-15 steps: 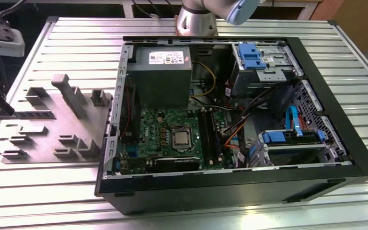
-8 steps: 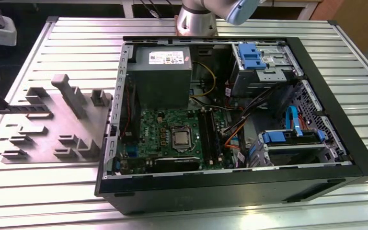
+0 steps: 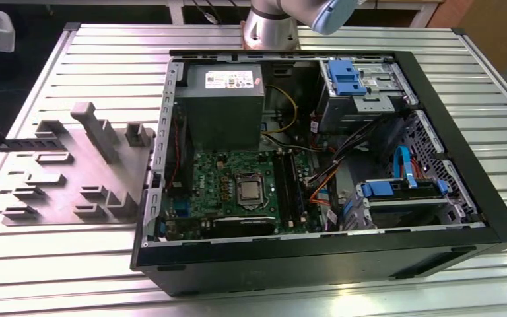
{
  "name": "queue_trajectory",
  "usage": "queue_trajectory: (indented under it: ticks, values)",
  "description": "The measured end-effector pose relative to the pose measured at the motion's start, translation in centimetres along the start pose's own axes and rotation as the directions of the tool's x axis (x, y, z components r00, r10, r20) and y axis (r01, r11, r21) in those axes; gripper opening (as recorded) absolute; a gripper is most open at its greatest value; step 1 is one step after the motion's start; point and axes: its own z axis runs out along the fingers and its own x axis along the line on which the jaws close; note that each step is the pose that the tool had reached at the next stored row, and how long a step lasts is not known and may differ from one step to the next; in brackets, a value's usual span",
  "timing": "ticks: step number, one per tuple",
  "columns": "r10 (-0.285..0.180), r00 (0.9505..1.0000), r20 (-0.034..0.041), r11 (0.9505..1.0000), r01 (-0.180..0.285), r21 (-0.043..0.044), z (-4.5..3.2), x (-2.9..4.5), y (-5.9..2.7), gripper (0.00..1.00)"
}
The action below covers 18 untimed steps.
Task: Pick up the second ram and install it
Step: 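Pick up the second ram and move it above second insertion slot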
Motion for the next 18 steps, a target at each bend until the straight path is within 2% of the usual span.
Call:
queue_trajectory:
  ticks: [10,18]
  values:
    - [-0.001,1.0000,0.0000,1.0000,0.001,0.0008,-2.52,-0.13,0.08,0.11]
    - [-0.002,1.0000,-0.0001,1.0000,0.002,0.0007,-4.95,-0.21,0.16,0.11]
